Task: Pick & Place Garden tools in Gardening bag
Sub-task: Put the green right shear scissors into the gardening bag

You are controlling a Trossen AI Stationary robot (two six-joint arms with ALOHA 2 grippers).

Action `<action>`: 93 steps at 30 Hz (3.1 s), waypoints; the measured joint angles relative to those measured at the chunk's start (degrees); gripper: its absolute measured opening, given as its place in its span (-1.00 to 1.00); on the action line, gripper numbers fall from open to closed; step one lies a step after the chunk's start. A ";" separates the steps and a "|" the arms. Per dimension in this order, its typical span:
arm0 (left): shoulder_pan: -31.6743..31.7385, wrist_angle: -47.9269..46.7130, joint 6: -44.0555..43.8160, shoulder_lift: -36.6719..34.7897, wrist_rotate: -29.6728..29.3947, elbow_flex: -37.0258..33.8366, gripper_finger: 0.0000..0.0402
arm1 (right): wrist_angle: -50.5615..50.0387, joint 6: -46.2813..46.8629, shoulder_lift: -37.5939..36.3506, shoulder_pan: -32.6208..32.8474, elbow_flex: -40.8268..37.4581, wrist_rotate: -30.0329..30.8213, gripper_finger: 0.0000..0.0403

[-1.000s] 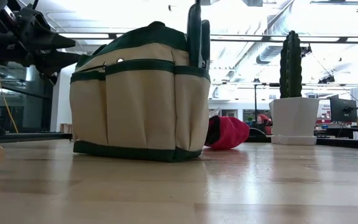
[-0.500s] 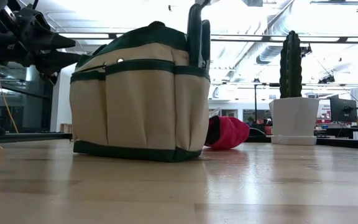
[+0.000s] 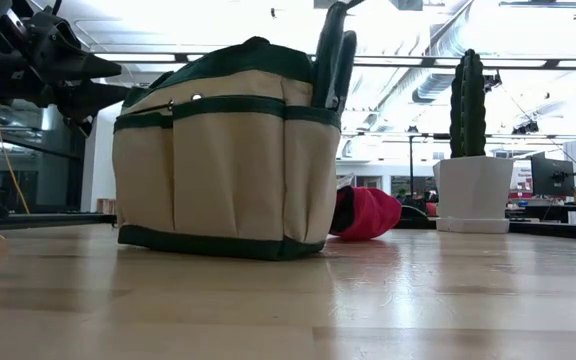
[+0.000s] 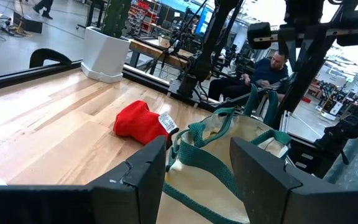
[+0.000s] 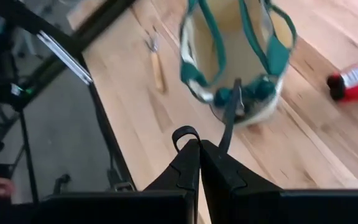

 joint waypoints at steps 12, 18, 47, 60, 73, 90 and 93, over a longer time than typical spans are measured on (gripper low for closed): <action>-0.02 0.00 -0.01 0.00 0.00 0.00 -0.13 | -3.39 3.17 0.02 0.35 0.00 3.33 -0.98; -0.01 -0.01 0.00 -0.01 0.00 0.00 -0.13 | 4.68 -2.69 0.02 -1.36 0.00 5.87 -0.98; -0.02 -0.01 0.00 -0.01 -0.02 0.00 -0.13 | 9.07 -4.54 0.04 -2.45 0.00 8.29 -0.19; -0.02 0.01 -0.01 -0.01 -0.02 0.00 -0.13 | 12.48 -2.56 0.04 -2.45 0.00 13.39 -0.07; 0.00 -0.01 0.01 0.01 -0.02 -0.01 -0.13 | 8.27 -2.80 0.04 -2.48 0.00 5.45 0.10; 0.00 -0.01 0.00 0.00 0.00 -0.01 -0.13 | 0.42 -13.77 -1.84 -12.61 0.00 -20.45 0.09; -0.01 -0.01 0.00 -0.01 0.00 0.00 -0.13 | -4.40 -15.76 -1.84 -14.48 0.00 -25.23 0.09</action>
